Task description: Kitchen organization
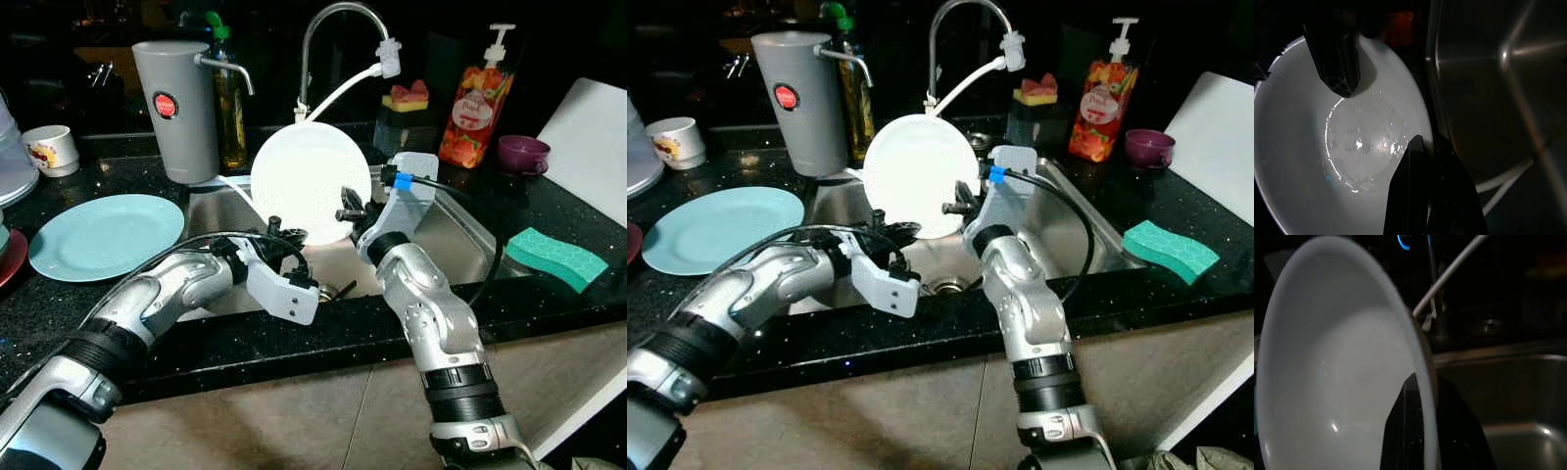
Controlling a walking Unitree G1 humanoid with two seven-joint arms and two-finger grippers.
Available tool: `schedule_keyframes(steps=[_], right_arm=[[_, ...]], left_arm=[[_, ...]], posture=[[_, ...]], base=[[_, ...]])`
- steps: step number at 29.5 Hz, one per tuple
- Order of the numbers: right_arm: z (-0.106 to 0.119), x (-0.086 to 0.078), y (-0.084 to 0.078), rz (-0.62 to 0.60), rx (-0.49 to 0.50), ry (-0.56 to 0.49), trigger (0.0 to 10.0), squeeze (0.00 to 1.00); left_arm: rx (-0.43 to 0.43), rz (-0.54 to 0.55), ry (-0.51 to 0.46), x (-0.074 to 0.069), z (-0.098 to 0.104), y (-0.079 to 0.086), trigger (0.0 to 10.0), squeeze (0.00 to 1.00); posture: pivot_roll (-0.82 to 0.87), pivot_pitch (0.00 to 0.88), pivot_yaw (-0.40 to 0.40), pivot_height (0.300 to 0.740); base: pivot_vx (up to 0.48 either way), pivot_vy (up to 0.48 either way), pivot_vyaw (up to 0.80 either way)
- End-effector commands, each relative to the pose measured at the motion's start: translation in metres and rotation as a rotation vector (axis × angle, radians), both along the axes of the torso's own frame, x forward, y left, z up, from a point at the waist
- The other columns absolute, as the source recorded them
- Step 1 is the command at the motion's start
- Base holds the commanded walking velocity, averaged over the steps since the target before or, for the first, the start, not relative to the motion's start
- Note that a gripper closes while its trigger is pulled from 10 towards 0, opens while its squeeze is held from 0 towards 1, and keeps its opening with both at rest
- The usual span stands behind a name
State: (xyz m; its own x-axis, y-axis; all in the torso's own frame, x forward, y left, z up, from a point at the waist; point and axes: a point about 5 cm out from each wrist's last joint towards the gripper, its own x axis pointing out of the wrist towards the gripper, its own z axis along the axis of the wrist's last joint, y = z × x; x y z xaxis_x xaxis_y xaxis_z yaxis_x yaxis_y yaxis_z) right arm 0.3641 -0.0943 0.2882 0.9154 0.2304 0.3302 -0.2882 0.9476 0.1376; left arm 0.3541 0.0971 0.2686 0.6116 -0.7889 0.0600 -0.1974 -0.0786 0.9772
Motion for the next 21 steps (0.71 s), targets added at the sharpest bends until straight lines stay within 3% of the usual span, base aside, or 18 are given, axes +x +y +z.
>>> schedule_keyframes(steps=[1, 9, 10, 14, 15, 17, 18, 21], right_arm=[[-0.008, 0.001, -0.007, -0.058, -0.053, -0.010, 0.0, 0.00], [-0.009, 0.001, -0.005, -0.063, -0.067, -0.036, 0.0, 0.00], [-0.010, 0.001, -0.005, -0.067, -0.069, -0.038, 0.0, 0.00], [-0.014, 0.003, -0.005, -0.080, -0.072, -0.035, 0.0, 0.00], [-0.015, 0.004, -0.006, -0.091, -0.077, -0.028, 2.2, 0.00], [-0.016, 0.005, -0.007, -0.104, -0.084, -0.021, 2.2, 0.00], [-0.017, 0.006, -0.008, -0.116, -0.084, -0.015, 10.0, 0.00], [-0.019, 0.008, -0.012, -0.148, -0.083, -0.007, 10.0, 0.00]], left_arm=[[-0.013, -0.017, -0.026, -0.003, 0.005, -0.001, 10.0, 0.00], [-0.031, 0.000, -0.027, -0.001, 0.006, 0.000, 10.0, 0.00], [-0.043, 0.003, -0.009, 0.000, 0.006, 0.000, 10.0, 1.00], [-0.075, 0.011, 0.010, 0.001, 0.006, 0.000, 10.0, 1.00], [-0.093, 0.022, 0.046, 0.001, 0.004, 0.001, 10.0, 0.75], [-0.113, 0.032, 0.092, 0.001, 0.002, 0.002, 10.0, 0.75], [-0.124, 0.032, 0.120, 0.000, 0.001, 0.003, 10.0, 0.00], [-0.168, 0.036, 0.171, -0.001, 0.003, 0.005, 10.0, 0.00]], posture=[[0.16, 0.114, -0.026, 0.740], [0.16, 0.114, -0.026, 0.740], [0.16, 0.114, -0.026, 0.740], [0.16, 0.114, -0.026, 0.740], [0.16, 0.116, -0.022, 0.740], [0.16, 0.116, -0.022, 0.740], [0.16, 0.118, -0.019, 0.740], [0.16, 0.121, -0.020, 0.740]], base=[[0.000, 0.000, 0.00], [0.000, 0.000, 0.00], [0.000, 0.000, 0.00], [0.000, 0.000, 0.00], [0.000, 0.000, 0.00], [0.000, 0.000, 0.00], [0.000, 0.000, 0.00], [0.000, 0.000, 0.00]])
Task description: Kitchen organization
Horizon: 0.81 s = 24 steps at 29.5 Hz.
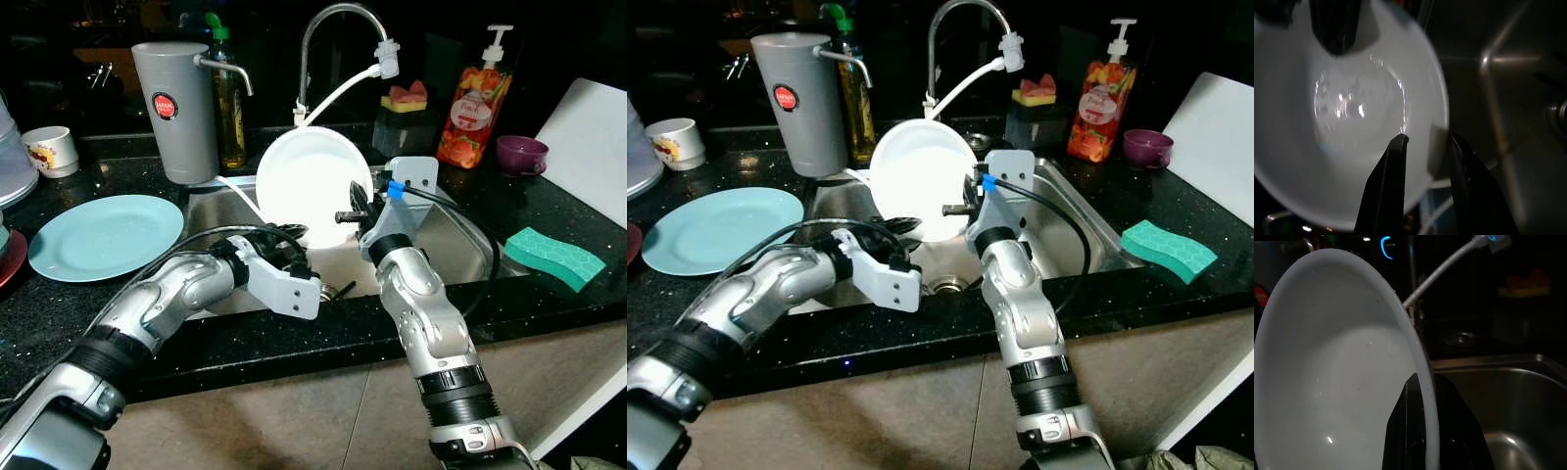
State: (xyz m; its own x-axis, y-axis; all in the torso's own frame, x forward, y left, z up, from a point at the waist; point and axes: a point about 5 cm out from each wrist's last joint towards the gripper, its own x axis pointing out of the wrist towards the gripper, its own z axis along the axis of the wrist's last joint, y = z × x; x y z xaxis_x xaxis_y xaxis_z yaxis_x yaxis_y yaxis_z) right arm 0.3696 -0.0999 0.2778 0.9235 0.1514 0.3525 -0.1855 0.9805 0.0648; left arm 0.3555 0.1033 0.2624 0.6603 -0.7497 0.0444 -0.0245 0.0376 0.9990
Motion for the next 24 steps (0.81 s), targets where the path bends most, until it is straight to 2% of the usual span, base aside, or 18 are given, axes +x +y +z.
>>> schedule_keyframes(steps=[1, 4, 7, 9, 10, 12, 14, 15, 16, 17, 19, 20, 22, 23, 24], right_arm=[[-0.009, 0.004, -0.009, -0.062, -0.016, 0.032, 10.0, 0.00], [-0.011, 0.008, -0.014, -0.096, -0.006, 0.047, 10.0, 0.00], [-0.014, 0.014, -0.020, -0.144, -0.006, 0.066, 10.0, 0.00], [-0.017, 0.020, -0.026, -0.181, -0.011, 0.092, 10.0, 0.00], [-0.024, 0.026, -0.030, -0.200, -0.021, 0.138, 10.0, 0.00], [-0.028, 0.029, -0.031, -0.204, -0.026, 0.164, 10.0, 0.00], [-0.044, 0.036, -0.035, -0.211, -0.054, 0.253, 10.0, 0.00], [-0.044, 0.036, -0.035, -0.211, -0.054, 0.253, 10.0, 0.00], [-0.054, 0.040, -0.037, -0.202, -0.088, 0.310, 10.0, 1.00], [-0.054, 0.040, -0.037, -0.202, -0.088, 0.310, 10.0, 1.00], [-0.053, 0.042, -0.037, -0.177, -0.116, 0.301, 10.0, 1.00], [-0.053, 0.042, -0.037, -0.177, -0.116, 0.301, 10.0, 1.00], [-0.044, 0.043, -0.036, -0.153, -0.146, 0.238, 10.0, 1.00], [-0.023, 0.041, -0.032, -0.111, -0.193, 0.100, 10.0, 0.23], [-0.016, 0.040, -0.031, -0.099, -0.210, 0.056, 10.0, 0.23]], left_arm=[[-0.086, -0.006, 0.024, -0.003, 0.012, 0.001, 10.0, 0.00], [-0.080, -0.004, 0.036, -0.004, 0.011, 0.005, 10.0, 0.00], [-0.134, 0.002, 0.121, -0.006, 0.010, 0.009, 10.0, 0.00], [-0.215, 0.000, 0.252, -0.009, 0.010, 0.010, 10.0, 0.00], [-0.265, -0.010, 0.334, -0.011, 0.009, 0.012, 10.0, 0.00], [-0.279, -0.013, 0.354, -0.012, 0.009, 0.012, 10.0, 0.00], [-0.400, 0.018, 0.454, -0.009, 0.010, 0.016, 10.0, 0.00], [-0.400, 0.018, 0.454, -0.009, 0.010, 0.016, 10.0, 0.00], [-0.552, 0.136, 0.569, 0.003, 0.012, 0.026, 10.0, 0.00], [-0.552, 0.136, 0.569, 0.003, 0.012, 0.026, 10.0, 0.00], [-0.686, 0.238, 0.652, 0.013, 0.012, 0.034, 10.0, 0.00], [-0.686, 0.238, 0.652, 0.013, 0.012, 0.034, 10.0, 0.00], [-0.811, 0.286, 0.717, 0.017, 0.014, 0.037, 10.0, 0.00], [-0.958, 0.394, 0.769, 0.022, 0.018, 0.043, 10.0, 0.00], [-1.001, 0.436, 0.780, 0.024, 0.019, 0.045, 10.0, 0.00]], posture=[[0.16, 0.121, -0.020, 0.740], [0.16, 0.122, -0.021, 0.740], [0.16, 0.122, -0.021, 0.740], [0.16, 0.122, -0.021, 0.740], [0.17, 0.122, -0.023, 0.740], [0.17, 0.122, -0.023, 0.740], [0.17, 0.122, -0.023, 0.740], [0.17, 0.122, -0.023, 0.740], [0.18, 0.122, -0.024, 0.740], [0.18, 0.122, -0.024, 0.740], [0.18, 0.122, -0.024, 0.740], [0.18, 0.122, -0.024, 0.740], [0.18, 0.124, -0.019, 0.740], [0.17, 0.125, -0.017, 0.740], [0.17, 0.125, -0.017, 0.740]], base=[[0.000, 0.000, 0.00], [0.000, 0.000, 0.00], [0.000, 0.000, 0.00], [0.000, 0.000, 0.00], [0.000, 0.000, 0.00], [0.000, 0.000, 0.00], [0.000, 0.000, 0.00], [0.000, 0.000, 0.00], [0.000, 0.000, 0.00], [0.000, 0.000, 0.00], [0.000, 0.000, 0.00], [0.000, 0.000, 0.00], [0.000, 0.000, 0.00], [0.000, 0.000, 0.00], [0.000, 0.000, 0.00]])
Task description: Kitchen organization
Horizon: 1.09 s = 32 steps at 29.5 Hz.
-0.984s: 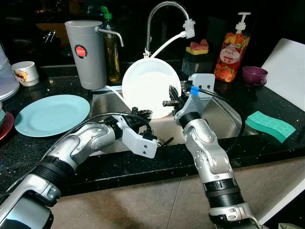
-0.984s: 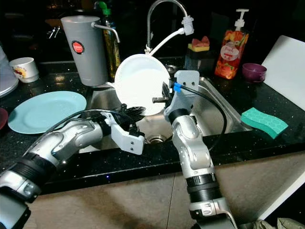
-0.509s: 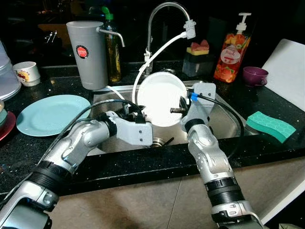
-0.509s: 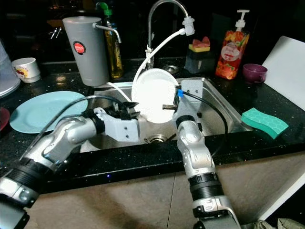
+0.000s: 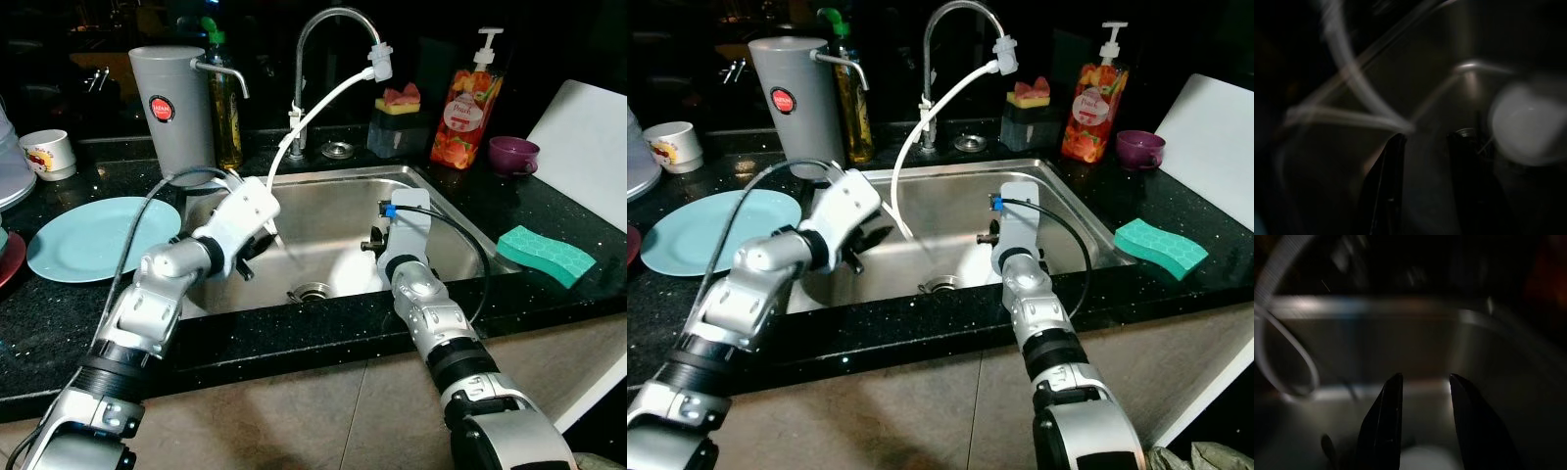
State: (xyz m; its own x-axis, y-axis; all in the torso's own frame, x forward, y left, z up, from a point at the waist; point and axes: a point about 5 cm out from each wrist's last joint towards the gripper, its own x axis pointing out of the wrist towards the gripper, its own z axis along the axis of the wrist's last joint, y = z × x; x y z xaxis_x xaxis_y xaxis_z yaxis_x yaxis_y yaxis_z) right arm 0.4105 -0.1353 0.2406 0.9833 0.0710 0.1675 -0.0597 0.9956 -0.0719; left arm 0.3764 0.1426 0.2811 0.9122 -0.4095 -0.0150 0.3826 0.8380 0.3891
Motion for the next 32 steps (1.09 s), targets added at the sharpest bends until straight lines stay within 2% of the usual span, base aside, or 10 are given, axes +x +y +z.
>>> schedule_keyframes(steps=[1, 2, 3, 5, 6, 7, 11, 14, 23, 32], right_arm=[[0.021, -0.001, 0.005, 0.042, -0.055, -0.112, 10.0, 0.23], [0.021, -0.001, 0.005, 0.042, -0.055, -0.112, 10.0, 0.23], [0.024, -0.001, 0.005, 0.050, -0.064, -0.132, 10.0, 0.00], [0.033, -0.005, 0.007, 0.079, -0.102, -0.197, 10.0, 0.00], [0.045, -0.012, 0.010, 0.131, -0.178, -0.288, 10.0, 0.00], [0.045, -0.012, 0.010, 0.131, -0.178, -0.288, 10.0, 0.00], [0.048, -0.030, 0.015, 0.293, -0.297, -0.344, 10.0, 0.00], [0.043, -0.043, 0.015, 0.462, -0.307, -0.322, 10.0, 0.00], [0.041, -0.063, 0.006, 0.651, -0.319, -0.291, 10.0, 0.00], [0.034, -0.074, 0.003, 0.757, -0.418, -0.220, 10.0, 0.00]], left_arm=[[-0.070, 0.077, 0.065, 0.003, 0.000, 0.005, 10.0, 0.00], [-0.070, 0.077, 0.065, 0.003, 0.000, 0.005, 10.0, 0.00], [-0.084, 0.104, 0.084, 0.004, 0.001, 0.007, 10.0, 0.00], [-0.123, 0.161, 0.106, 0.005, 0.002, 0.014, 10.0, 0.00], [-0.119, 0.231, 0.119, 0.004, 0.003, 0.025, 10.0, 0.00], [-0.119, 0.231, 0.119, 0.004, 0.003, 0.025, 10.0, 0.00], [0.302, 0.160, -0.074, -0.010, 0.014, 0.046, 10.0, 0.00], [0.584, 0.082, -0.118, -0.024, 0.017, 0.061, 10.0, 0.00], [0.818, 0.094, -0.087, -0.040, 0.029, 0.090, 10.0, 0.00], [0.907, 0.160, 0.042, -0.044, 0.023, 0.111, 10.0, 0.00]], posture=[[0.17, 0.125, -0.017, 0.740], [0.17, 0.125, -0.017, 0.740], [0.17, 0.125, -0.017, 0.740], [0.17, 0.126, -0.014, 0.740], [0.17, 0.126, -0.012, 0.740], [0.17, 0.126, -0.012, 0.740], [0.17, 0.128, -0.009, 0.740], [0.17, 0.128, -0.009, 0.740], [0.17, 0.125, -0.003, 0.740], [0.17, 0.129, 0.008, 0.740]], base=[[0.000, 0.000, 0.00], [0.000, 0.000, 0.00], [0.000, 0.000, 0.00], [0.000, 0.000, 0.00], [0.000, 0.000, 0.00], [0.000, 0.000, 0.00], [0.000, 0.000, 0.00], [0.000, 0.000, 0.00], [0.000, 0.000, 0.00], [0.000, 0.000, 0.00]])
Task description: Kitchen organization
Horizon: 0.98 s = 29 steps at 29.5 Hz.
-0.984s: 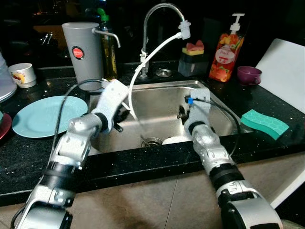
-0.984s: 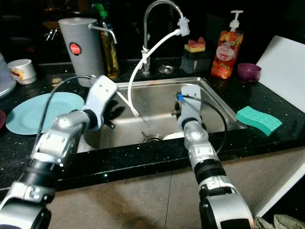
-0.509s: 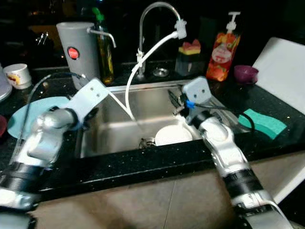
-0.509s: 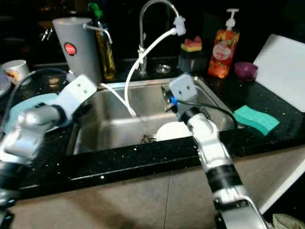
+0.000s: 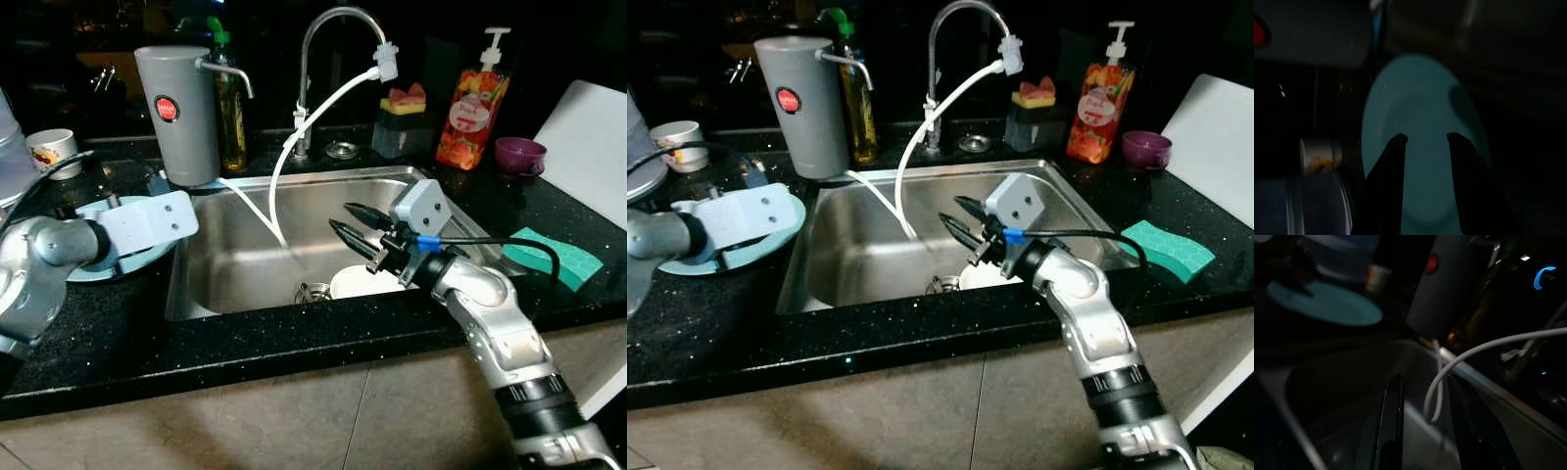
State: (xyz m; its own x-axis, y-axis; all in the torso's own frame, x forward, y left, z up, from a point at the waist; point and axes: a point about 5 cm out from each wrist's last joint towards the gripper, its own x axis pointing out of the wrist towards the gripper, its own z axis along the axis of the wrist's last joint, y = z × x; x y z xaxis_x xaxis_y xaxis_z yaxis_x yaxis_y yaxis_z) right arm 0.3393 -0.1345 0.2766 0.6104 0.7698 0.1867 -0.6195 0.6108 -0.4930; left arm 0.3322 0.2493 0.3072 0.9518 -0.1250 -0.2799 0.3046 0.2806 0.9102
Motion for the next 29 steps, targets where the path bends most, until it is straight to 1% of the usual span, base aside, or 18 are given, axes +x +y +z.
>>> schedule_keyframes(steps=[1, 3, 4, 5, 7, 8, 14, 16, 21, 27, 29], right_arm=[[-0.003, -0.003, 0.001, 0.012, -0.047, 0.007, 10.0, 0.00], [-0.003, -0.003, 0.001, 0.012, -0.047, 0.007, 10.0, 0.00], [-0.002, -0.003, -0.001, 0.012, -0.055, 0.011, 10.0, 0.00], [-0.002, -0.003, -0.001, 0.012, -0.055, 0.011, 10.0, 0.00], [0.002, -0.004, -0.004, 0.013, -0.059, 0.016, 10.0, 0.00], [0.003, -0.004, -0.005, 0.012, -0.061, 0.016, 10.0, 0.00], [0.007, -0.004, -0.009, 0.000, -0.064, 0.015, 10.0, 0.00], [0.009, -0.003, -0.011, -0.005, -0.065, 0.013, 10.0, 0.00], [0.010, -0.003, -0.011, -0.007, -0.066, 0.013, 10.0, 0.00], [0.011, -0.002, -0.011, -0.010, -0.065, 0.012, 10.0, 0.00], [0.012, -0.001, -0.010, -0.011, -0.061, 0.010, 10.0, 0.00]], left_arm=[[0.033, 0.041, 0.013, 0.002, -0.004, 0.006, 10.0, 0.00], [0.033, 0.041, 0.013, 0.002, -0.004, 0.006, 10.0, 0.00], [0.054, 0.045, 0.014, 0.004, -0.008, 0.006, 10.0, 0.00], [0.054, 0.045, 0.014, 0.004, -0.008, 0.006, 10.0, 0.00], [0.100, 0.056, 0.019, 0.005, -0.015, 0.007, 10.0, 0.00], [0.103, 0.062, 0.022, 0.005, -0.016, 0.007, 10.0, 0.00], [0.056, 0.067, 0.042, 0.003, -0.017, 0.000, 10.0, 0.00], [0.021, 0.045, 0.033, 0.002, -0.014, -0.007, 10.0, 0.00], [-0.022, -0.014, 0.031, -0.002, -0.009, -0.020, 10.0, 0.00], [-0.025, -0.010, 0.043, -0.002, -0.013, -0.021, 10.0, 0.00], [-0.021, 0.023, 0.054, 0.000, -0.020, -0.017, 10.0, 0.00]], posture=[[0.17, 0.129, 0.008, 0.740], [0.17, 0.129, 0.008, 0.740], [0.16, 0.131, 0.003, 0.740], [0.16, 0.131, 0.003, 0.740], [0.16, 0.133, 0.002, 0.740], [0.16, 0.133, 0.002, 0.740], [0.16, 0.135, 0.009, 0.740], [0.16, 0.135, 0.007, 0.740], [0.16, 0.136, 0.006, 0.740], [0.16, 0.134, 0.007, 0.740], [0.16, 0.131, 0.005, 0.740]], base=[[0.000, 0.000, 0.00], [0.000, 0.000, 0.00], [0.000, 0.000, 0.00], [0.000, 0.000, 0.00], [0.000, 0.000, 0.00], [0.000, 0.000, 0.00], [0.000, 0.000, 0.00], [0.000, 0.000, 0.00], [0.000, 0.000, 0.00], [0.000, 0.000, 0.00], [0.000, 0.000, 0.00]])
